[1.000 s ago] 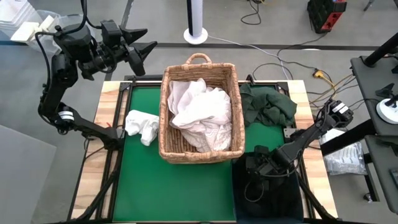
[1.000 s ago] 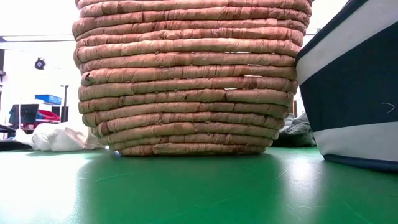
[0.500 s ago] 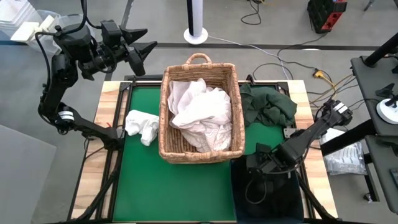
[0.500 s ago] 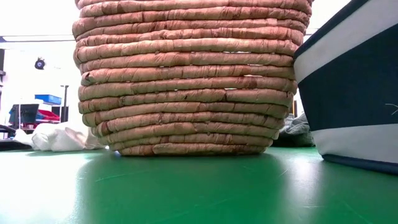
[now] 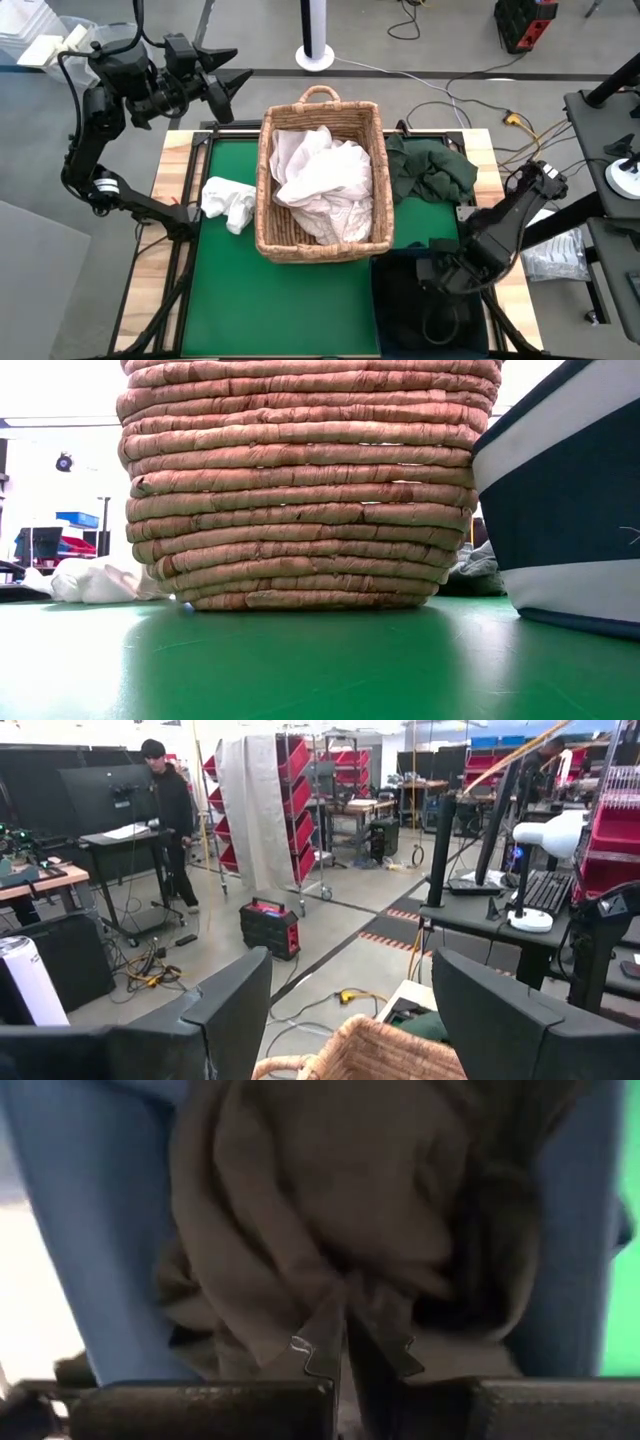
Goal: Sort clothes
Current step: Put the black sweater into the laundry organizer
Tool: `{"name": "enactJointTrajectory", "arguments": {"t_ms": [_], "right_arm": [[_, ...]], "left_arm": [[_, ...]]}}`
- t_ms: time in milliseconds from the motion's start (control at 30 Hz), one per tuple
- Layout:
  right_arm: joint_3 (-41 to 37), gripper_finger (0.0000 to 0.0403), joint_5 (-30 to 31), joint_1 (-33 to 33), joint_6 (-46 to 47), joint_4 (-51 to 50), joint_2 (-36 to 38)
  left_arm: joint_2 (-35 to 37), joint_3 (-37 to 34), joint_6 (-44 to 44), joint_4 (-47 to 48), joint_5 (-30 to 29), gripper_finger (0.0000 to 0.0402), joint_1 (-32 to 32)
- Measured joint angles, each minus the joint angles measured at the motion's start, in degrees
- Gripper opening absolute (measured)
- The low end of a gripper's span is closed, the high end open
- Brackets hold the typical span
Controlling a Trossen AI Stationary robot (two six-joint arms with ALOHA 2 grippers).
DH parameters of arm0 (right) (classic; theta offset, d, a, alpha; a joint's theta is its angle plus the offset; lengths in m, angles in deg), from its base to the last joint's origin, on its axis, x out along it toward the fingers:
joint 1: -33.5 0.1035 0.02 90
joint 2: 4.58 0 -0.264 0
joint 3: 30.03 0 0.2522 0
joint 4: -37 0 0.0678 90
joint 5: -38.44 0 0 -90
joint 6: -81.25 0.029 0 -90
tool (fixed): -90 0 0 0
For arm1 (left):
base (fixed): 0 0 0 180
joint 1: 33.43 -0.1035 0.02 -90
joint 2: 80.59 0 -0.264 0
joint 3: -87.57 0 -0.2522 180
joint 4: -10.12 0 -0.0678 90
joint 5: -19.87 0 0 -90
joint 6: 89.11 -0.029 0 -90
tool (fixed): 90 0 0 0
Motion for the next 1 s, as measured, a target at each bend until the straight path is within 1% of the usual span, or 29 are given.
{"name": "enactJointTrajectory", "arguments": {"t_ms": [100, 200, 300, 433, 567, 633, 733, 867, 933, 1000], "right_arm": [[-3.1, 0.0013, 0.1, 2.6, 2.4, 0.4, 0.0], [-6.8, 0.0012, 0.4, 3.6, 3.8, 3.0, 0.0], [-10.8, 0.0012, 0.7, 3.8, 3.7, 8.1, 0.1], [-16.6, 0.0012, 3.0, 3.8, 5.0, 15.8, 0.1], [-17.8, 0.0012, 1.9, 3.8, 8.7, 15.1, 0.4], [-16.1, 0.0012, 1.7, 3.8, 9.7, 13.0, 1.0], [-11.6, 0.0012, 1.5, 3.8, 9.7, 9.7, 2.3], [-3.8, 0.0012, 0.0, 3.8, 10.0, 4.6, 4.4], [0.3, 0.0012, 0.2, 3.8, 10.1, 1.4, 5.7], [4.0, 0.0012, 1.5, 3.2, 8.1, -1.2, 7.4]], "left_arm": [[0.0, 0.0, 0.0, 0.8, 0.0, 0.0252, 0.0], [0.0, 0.0, 0.0, 0.9, 0.0, 0.0252, 0.0], [0.0, 0.0, 0.0, 0.9, 0.0, 0.0252, 0.0], [0.0, 0.0, 0.0, 0.9, 0.0, 0.0252, 0.0], [0.0, 0.0, 0.8, 0.9, 0.0, 0.0252, 0.0], [0.0, 0.0, 1.1, 1.3, 0.0, 0.0252, 0.0], [0.1, 0.0, 2.2, 2.4, 0.0, 0.0252, 0.0], [0.9, 0.0, 4.4, 4.7, 0.8, 0.0252, 0.0], [1.5, 0.0, 5.2, 5.9, 1.4, 0.0252, 0.4], [2.0, 0.0, 5.6, 7.0, 3.2, 0.0252, 1.2]]}}
